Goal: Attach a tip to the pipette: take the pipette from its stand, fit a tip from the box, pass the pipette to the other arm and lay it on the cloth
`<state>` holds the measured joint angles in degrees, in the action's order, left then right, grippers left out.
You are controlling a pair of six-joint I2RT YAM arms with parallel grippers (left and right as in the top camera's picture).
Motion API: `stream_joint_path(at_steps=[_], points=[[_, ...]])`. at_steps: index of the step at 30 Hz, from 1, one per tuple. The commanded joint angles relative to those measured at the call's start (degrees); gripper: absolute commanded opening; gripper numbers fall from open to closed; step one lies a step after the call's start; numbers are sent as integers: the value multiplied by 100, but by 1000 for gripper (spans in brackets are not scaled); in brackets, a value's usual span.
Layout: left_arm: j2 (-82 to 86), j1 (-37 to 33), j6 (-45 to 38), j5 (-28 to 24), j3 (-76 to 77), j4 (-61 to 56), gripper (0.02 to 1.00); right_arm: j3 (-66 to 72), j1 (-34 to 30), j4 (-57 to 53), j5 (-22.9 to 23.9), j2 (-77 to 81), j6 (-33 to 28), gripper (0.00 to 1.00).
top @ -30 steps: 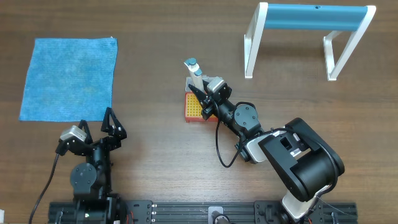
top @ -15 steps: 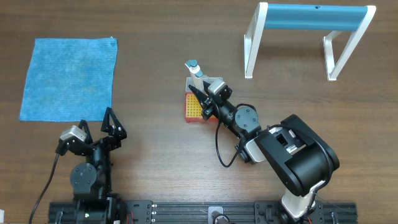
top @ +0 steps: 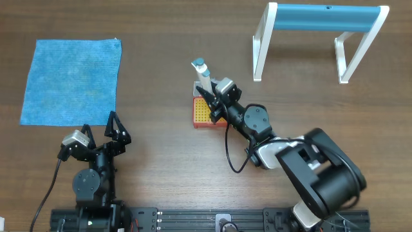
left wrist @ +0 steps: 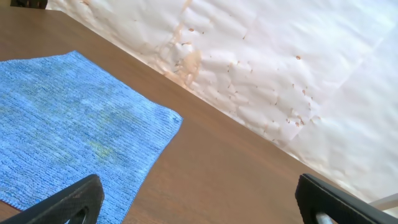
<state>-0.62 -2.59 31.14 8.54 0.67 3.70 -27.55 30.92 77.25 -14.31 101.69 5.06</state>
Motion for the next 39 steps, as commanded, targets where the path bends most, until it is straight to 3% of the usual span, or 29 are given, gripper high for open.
stream_joint_path(at_steps=[1, 7, 16, 22, 27, 39], points=[[33, -2, -46, -13, -35, -9, 998, -629, -63, -332, -39, -785, -87, 80], [33, -2, -46, -13, -35, -9, 996, -796, -22, -951, -61, -1515, -87, 80], [33, -2, -46, -13, -35, -9, 998, -796, 282, -2979, -951, -2509, -85, 80], [31, -2, -46, -13, -35, -9, 998, -800, 282, -3995, -1082, -3213, -33, 80], [33, -2, -46, -13, -35, -9, 998, -798, 280, -3993, -1084, -3300, 671, 80], [33, -2, -46, -13, -35, -9, 996, -789, 278, -4000, -1086, -3289, 3010, 80]])
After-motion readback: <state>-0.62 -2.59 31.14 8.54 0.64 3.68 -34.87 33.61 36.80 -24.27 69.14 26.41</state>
